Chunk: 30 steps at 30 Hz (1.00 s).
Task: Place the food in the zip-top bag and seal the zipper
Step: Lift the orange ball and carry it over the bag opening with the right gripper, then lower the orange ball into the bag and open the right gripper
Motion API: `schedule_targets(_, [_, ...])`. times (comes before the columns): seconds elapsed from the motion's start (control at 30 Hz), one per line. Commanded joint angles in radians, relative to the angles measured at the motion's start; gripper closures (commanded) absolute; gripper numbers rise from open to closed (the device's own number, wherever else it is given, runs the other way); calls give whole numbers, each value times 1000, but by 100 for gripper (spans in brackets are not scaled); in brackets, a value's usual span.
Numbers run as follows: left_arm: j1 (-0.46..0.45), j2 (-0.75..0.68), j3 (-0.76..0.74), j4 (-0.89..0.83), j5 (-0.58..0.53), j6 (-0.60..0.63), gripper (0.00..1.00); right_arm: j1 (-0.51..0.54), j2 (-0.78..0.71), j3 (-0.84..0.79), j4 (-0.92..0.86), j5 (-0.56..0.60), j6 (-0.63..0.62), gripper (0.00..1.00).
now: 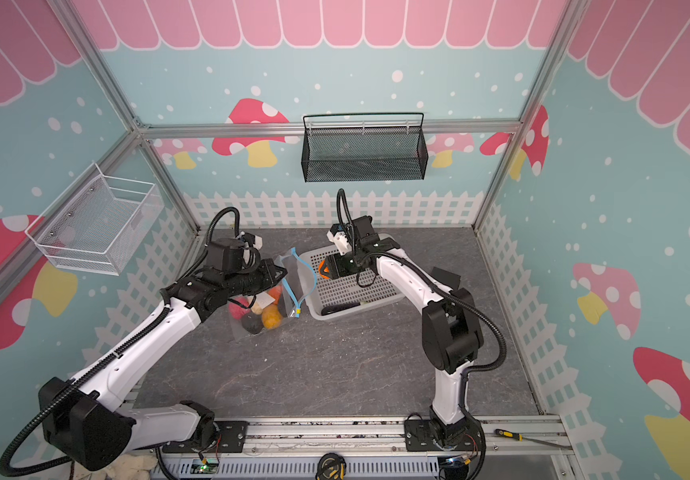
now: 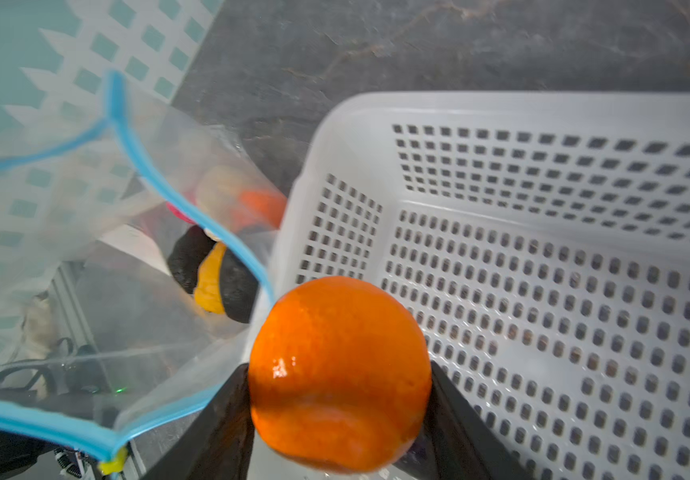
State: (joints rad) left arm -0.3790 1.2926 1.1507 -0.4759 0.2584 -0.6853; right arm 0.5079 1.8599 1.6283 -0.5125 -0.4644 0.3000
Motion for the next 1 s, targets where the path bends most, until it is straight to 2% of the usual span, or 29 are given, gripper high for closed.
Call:
schedule_targets(0.0, [5,7,37,2,13,-14,100,28,-64,-33,86,-56,17,40])
schedule_targets(0.33, [5,8,40,1,11,-16,100,117,-51,-65,197,-71,80,40])
schedule_targets(0.63, [5,-15,34,-3,5,-14,100,170,18,-33,160,-75,74,39])
schedule_targets(0.97, [5,-40,20,-4,-7,-14,100,184,75,-21,135,-68,55,38])
